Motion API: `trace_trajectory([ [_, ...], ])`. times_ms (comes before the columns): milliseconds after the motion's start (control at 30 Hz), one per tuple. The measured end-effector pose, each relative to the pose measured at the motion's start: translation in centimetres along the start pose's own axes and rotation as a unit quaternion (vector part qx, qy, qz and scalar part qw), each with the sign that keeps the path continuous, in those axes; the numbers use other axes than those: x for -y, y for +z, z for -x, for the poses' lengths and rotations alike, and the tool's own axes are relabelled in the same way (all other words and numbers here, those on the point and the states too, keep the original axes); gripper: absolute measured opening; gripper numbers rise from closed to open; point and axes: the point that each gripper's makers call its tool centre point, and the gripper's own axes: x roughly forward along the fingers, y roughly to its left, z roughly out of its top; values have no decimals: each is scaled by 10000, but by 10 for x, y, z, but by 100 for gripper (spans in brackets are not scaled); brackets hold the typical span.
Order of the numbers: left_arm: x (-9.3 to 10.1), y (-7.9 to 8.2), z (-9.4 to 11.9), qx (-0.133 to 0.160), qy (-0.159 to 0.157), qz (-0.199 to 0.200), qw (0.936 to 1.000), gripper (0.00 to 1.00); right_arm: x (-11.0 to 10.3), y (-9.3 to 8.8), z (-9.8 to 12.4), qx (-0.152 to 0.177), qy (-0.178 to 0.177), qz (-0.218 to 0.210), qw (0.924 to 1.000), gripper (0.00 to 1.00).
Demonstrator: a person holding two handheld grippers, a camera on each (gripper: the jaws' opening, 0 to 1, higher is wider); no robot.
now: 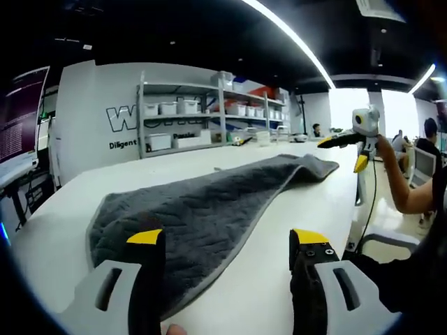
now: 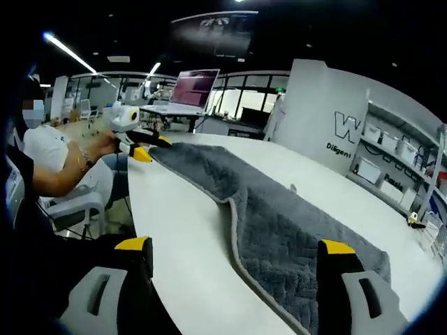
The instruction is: Open the folded towel by lifting each exposed corner and separating the folded layers until the towel lies flat within the target outline without major curled edges
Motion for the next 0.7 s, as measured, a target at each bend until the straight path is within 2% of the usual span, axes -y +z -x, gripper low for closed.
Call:
trace_trajectory([
  [100,-6,-3,1,-48,76,59,9999,65,-4,2,1,49,41,-1,10000,99],
  [233,-8,-6,1,-113,42,117,9999,51,-4,3,2,108,25,7,9999,96],
  [333,-9,-8,1,-187,39,115,9998,45,-3,5,3,154,13,-22,9999,96],
  [600,-18,-19,-3,-512,107,301,9982,42,-4,7,6,245,15,-53,9997,94],
  [700,-19,-24,-4,-679,113,197,9974,36,-3,7,6,220,6,-39,9997,94],
])
